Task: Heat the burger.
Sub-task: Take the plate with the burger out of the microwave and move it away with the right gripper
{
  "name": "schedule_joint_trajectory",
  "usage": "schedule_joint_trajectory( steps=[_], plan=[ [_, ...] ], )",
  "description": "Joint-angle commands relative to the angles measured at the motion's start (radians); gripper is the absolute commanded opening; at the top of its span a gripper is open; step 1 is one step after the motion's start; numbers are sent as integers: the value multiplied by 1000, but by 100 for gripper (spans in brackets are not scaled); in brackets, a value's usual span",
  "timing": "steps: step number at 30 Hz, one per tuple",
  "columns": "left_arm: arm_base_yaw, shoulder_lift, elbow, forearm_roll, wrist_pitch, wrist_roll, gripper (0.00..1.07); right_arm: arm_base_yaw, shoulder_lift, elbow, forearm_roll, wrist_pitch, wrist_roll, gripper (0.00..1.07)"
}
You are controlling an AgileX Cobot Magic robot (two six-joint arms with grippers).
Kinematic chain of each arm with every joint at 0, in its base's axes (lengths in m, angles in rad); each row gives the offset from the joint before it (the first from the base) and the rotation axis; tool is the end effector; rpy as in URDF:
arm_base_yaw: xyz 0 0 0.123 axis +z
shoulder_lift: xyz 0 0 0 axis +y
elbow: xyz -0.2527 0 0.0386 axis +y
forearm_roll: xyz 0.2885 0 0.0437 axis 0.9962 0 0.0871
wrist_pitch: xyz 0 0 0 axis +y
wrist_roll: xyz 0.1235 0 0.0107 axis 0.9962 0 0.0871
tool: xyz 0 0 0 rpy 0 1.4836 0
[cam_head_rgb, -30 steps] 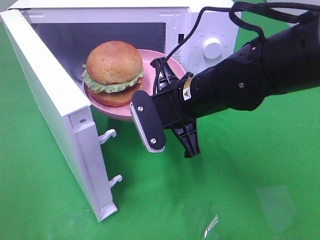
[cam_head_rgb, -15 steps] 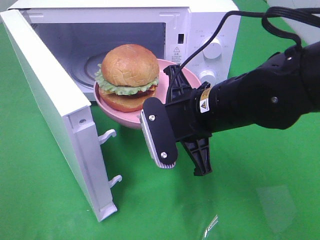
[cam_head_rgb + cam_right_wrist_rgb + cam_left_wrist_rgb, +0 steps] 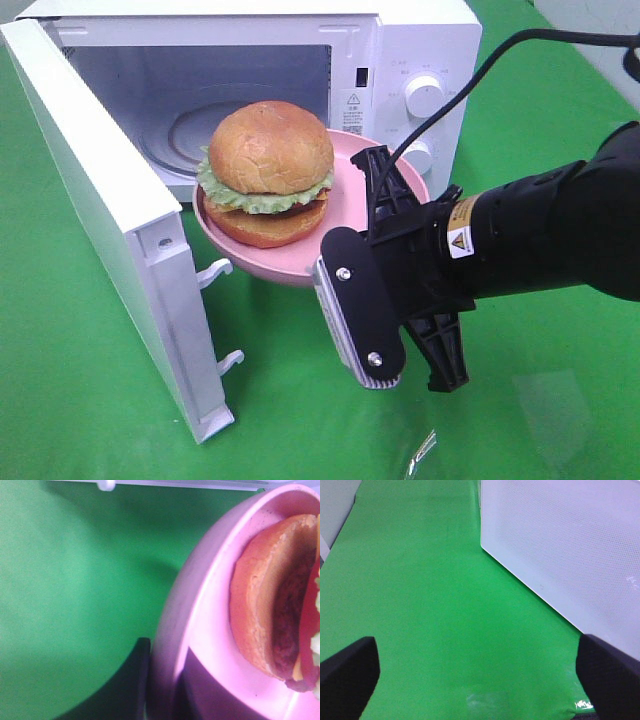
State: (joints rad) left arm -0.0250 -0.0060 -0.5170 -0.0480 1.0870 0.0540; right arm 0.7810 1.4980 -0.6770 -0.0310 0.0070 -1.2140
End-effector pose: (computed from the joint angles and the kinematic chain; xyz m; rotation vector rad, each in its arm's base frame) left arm 0.0850 -0.0074 0.2852 0.0845 2.0451 -0.0393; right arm 0.2416 0.2394 0.1128 -1.9711 1.2298 -0.2356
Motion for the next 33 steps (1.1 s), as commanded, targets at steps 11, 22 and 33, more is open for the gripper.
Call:
schedule_joint_trajectory(
  steps=[11,22,33],
  plan=[
    [0,-15,-1,3,-17,4,101,2,-232,145,-30,-7,57,0],
    [0,-15,-1,3,-17,4,101,2,-360,214,-249,143,281,0],
    [0,-15,-1,3,-17,4,101,2,-403,214,-545,330,787,0]
  ],
)
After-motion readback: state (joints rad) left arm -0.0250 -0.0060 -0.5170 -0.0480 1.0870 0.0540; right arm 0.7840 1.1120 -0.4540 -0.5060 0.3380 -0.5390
